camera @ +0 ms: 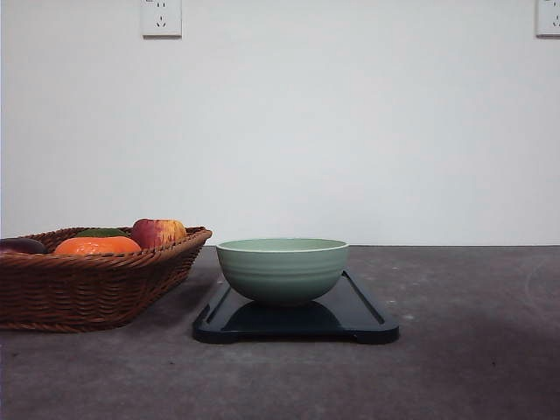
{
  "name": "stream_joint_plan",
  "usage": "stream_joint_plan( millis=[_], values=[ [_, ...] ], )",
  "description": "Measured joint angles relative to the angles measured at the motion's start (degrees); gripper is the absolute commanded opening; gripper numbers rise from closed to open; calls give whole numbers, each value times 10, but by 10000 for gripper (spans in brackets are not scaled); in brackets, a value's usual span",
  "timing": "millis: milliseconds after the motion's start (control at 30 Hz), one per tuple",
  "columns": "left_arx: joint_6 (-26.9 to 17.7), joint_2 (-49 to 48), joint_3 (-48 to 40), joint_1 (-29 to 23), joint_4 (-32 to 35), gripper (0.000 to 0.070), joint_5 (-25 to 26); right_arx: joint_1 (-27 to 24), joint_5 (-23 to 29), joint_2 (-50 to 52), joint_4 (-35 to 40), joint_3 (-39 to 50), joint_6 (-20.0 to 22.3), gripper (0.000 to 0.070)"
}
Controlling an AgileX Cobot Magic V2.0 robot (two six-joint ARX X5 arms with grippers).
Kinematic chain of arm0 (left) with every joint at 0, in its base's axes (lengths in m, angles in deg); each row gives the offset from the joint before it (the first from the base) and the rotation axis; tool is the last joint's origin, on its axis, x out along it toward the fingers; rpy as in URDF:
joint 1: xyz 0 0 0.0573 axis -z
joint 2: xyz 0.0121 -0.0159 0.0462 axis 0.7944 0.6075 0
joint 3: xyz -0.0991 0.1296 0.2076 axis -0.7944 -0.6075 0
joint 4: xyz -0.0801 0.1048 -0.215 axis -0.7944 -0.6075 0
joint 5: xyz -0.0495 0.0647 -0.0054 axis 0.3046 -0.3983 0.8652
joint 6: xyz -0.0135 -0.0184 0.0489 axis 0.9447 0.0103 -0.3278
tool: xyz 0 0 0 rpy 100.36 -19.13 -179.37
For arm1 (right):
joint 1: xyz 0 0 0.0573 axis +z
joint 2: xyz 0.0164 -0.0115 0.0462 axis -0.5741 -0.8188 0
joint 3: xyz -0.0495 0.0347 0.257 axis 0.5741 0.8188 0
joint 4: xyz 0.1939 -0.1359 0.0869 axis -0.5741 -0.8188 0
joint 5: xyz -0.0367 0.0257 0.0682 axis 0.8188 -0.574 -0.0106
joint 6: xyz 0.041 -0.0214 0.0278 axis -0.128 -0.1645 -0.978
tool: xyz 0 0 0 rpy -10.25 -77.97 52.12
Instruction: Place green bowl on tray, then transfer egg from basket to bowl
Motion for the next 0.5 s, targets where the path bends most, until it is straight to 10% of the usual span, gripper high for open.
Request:
stream_joint_plan(
  millis=[500],
  values=[
    [0, 0, 0, 0, 0, 0, 0, 0, 0, 0, 0, 0, 0, 16]
  ],
)
